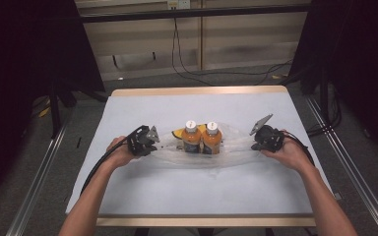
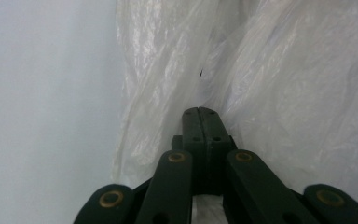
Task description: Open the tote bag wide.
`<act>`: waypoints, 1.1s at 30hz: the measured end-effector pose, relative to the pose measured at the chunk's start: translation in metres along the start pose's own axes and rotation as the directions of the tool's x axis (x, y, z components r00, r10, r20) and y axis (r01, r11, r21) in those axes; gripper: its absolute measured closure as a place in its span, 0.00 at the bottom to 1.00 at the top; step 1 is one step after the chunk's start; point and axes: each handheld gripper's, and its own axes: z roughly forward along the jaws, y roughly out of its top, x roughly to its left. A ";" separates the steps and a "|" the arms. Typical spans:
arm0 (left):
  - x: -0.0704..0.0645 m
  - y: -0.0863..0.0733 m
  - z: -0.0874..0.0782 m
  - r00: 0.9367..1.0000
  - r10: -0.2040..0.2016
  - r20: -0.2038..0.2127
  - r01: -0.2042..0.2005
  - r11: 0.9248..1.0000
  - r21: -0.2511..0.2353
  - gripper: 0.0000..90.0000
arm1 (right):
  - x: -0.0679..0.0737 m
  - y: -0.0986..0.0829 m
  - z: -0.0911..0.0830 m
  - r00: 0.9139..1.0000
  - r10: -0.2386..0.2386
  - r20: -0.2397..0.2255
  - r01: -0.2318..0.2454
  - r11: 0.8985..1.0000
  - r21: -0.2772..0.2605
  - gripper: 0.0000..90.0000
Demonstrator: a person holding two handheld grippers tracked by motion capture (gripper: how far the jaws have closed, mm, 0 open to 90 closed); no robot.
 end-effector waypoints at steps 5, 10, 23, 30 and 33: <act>-0.002 -0.007 -0.002 1.000 -0.022 -0.014 0.021 1.000 -0.013 1.00 | 0.004 -0.008 -0.004 1.000 0.000 -0.009 0.000 1.000 -0.006 1.00; -0.006 -0.018 -0.005 0.998 -0.065 -0.006 0.064 0.996 -0.067 1.00 | 0.007 -0.015 -0.007 1.000 0.014 -0.005 -0.014 1.000 -0.027 1.00; -0.009 -0.024 -0.008 0.991 -0.134 -0.012 0.133 0.987 -0.092 1.00 | 0.016 -0.019 -0.009 0.999 0.026 0.044 -0.024 0.999 -0.044 1.00; -0.012 -0.022 -0.015 0.985 -0.172 0.023 0.173 0.967 -0.185 1.00 | 0.016 -0.014 -0.016 0.998 0.062 0.003 -0.061 0.985 -0.159 1.00; -0.014 -0.020 -0.025 0.984 -0.175 0.034 0.178 0.952 -0.248 1.00 | 0.015 -0.014 -0.020 0.996 0.083 -0.027 -0.087 0.972 -0.218 1.00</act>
